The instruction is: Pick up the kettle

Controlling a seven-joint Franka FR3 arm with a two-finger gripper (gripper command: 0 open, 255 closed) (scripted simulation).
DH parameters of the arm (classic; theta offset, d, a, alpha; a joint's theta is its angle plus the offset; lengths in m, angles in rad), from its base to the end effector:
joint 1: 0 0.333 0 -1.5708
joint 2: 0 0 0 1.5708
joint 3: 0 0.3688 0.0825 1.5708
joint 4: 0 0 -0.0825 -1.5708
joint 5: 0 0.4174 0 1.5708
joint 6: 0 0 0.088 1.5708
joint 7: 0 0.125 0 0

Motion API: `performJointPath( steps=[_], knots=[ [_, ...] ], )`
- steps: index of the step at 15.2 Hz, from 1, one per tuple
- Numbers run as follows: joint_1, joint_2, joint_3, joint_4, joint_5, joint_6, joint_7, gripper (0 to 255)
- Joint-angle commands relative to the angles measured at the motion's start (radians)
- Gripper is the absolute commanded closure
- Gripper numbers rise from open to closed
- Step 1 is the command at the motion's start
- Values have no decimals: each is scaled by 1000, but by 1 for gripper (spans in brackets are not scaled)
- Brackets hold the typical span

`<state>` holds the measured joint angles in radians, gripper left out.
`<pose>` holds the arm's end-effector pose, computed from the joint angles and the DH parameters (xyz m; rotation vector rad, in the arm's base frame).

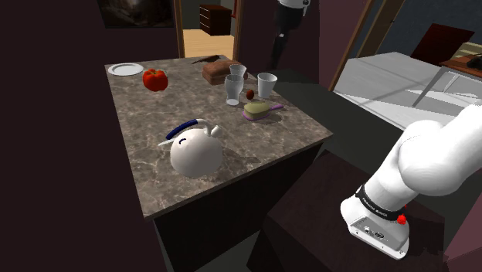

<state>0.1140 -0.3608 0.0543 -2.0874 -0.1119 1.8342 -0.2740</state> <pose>0.4678 0.0721 0.6096 2.9234 0.6895 0.1500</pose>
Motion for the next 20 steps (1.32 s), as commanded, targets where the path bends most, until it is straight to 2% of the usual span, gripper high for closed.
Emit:
performJointPath(
  steps=[1, 10, 20],
  knots=[
    [18, 79, 10, 39, -4, 14, -44, 0],
    [85, 395, 68, 229, -40, 22, -229, 0],
    [173, 703, 145, 423, -120, -4, -404, 0]
  ],
)
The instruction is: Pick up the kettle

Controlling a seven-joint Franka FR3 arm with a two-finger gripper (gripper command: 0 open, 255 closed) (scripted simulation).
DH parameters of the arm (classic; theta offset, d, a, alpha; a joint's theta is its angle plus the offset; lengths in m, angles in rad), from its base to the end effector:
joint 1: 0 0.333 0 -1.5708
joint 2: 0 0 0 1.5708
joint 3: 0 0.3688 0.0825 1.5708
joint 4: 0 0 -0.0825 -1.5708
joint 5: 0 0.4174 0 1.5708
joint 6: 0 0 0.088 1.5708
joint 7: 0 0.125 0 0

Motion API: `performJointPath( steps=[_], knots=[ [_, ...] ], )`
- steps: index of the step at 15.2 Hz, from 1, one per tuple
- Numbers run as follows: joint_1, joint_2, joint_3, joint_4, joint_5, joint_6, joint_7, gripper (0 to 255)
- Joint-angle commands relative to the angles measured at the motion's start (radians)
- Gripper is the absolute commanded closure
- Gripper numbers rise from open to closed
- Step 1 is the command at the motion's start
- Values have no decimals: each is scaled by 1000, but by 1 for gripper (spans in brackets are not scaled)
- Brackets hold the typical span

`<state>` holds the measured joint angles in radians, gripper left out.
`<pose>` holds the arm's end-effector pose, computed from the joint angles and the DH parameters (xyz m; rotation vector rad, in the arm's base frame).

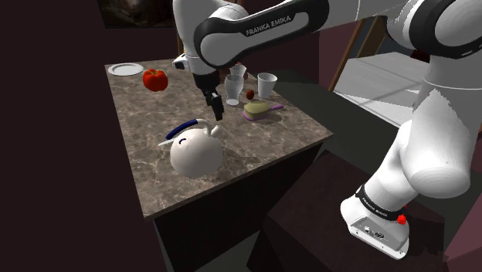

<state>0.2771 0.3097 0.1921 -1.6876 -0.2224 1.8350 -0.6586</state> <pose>0.6143 0.2743 0.4283 2.4736 1.6895 -0.2528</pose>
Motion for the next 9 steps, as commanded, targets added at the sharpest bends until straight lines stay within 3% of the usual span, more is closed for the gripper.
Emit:
performJointPath(
  steps=[1, 9],
  knots=[
    [18, 54, 13, 36, -17, -7, -33, 0],
    [18, 90, 8, -16, -30, 78, -14, 0]
  ],
)
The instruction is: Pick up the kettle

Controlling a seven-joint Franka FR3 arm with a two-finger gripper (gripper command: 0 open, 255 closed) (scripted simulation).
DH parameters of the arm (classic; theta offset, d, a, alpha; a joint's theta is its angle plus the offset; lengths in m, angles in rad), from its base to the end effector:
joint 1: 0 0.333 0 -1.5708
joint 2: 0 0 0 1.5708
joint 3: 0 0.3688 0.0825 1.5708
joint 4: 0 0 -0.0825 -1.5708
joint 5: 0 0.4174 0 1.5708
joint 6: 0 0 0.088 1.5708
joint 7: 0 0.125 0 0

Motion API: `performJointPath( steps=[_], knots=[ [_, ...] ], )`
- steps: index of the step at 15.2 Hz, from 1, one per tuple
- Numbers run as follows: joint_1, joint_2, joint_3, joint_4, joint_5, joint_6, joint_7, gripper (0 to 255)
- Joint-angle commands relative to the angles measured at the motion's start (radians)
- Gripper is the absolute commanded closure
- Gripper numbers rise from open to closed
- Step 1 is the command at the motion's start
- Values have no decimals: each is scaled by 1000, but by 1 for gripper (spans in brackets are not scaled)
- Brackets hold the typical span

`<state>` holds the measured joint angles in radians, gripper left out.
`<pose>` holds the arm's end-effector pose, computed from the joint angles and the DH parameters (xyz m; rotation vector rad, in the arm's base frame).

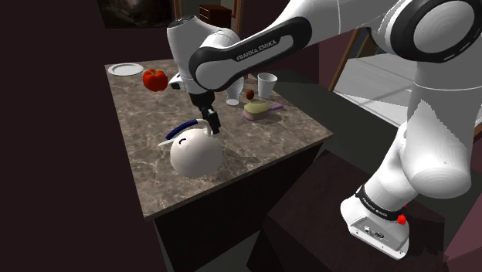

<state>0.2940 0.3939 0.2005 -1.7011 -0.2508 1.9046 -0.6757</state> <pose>0.6187 0.2934 0.3705 2.4135 1.7711 -0.2887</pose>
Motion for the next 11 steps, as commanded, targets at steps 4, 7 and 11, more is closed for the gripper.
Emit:
performJointPath(
  steps=[4, 7, 11],
  knots=[
    [2, 6, 0, 0, -1, 5, 3, 255],
    [2, 6, 0, 1, -1, 5, 3, 255],
    [1, 6, 0, -2, -2, 8, 3, 255]
  ],
)
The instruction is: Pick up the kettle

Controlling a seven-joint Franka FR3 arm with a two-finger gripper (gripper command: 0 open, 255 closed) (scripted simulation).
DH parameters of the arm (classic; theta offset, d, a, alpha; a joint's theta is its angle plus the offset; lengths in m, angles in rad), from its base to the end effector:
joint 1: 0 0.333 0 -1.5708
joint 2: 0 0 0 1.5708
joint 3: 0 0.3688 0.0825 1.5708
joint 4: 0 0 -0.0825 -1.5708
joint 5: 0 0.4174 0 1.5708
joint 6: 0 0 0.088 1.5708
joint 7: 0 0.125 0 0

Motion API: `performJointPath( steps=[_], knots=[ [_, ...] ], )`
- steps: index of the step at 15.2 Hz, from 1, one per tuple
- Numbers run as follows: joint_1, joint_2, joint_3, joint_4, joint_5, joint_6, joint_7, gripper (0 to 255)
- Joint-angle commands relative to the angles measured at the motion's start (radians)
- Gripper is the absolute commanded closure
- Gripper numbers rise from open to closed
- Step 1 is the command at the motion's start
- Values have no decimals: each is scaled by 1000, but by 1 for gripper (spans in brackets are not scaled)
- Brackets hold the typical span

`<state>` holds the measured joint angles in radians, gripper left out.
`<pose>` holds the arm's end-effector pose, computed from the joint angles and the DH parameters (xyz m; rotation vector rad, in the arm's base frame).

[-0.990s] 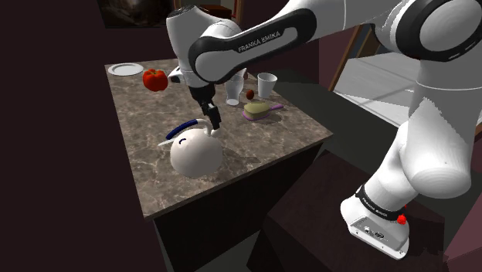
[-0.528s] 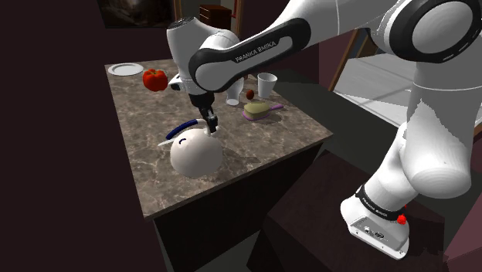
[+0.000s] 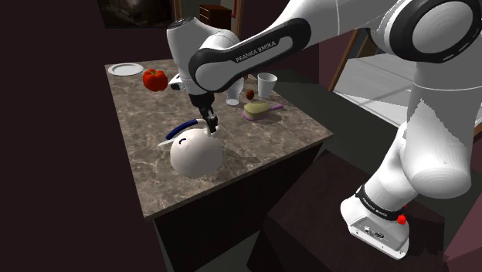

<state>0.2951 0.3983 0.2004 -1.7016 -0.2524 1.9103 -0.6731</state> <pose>0.6191 0.2944 0.3676 2.4132 1.7708 -0.2869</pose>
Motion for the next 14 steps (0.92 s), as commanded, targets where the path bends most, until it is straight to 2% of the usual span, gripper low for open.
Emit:
performJointPath(
  steps=[1, 14],
  knots=[
    [0, -4, 1, 4, 2, -8, -2, 255],
    [1, -56, 7, 105, 21, -158, -33, 255]
  ],
)
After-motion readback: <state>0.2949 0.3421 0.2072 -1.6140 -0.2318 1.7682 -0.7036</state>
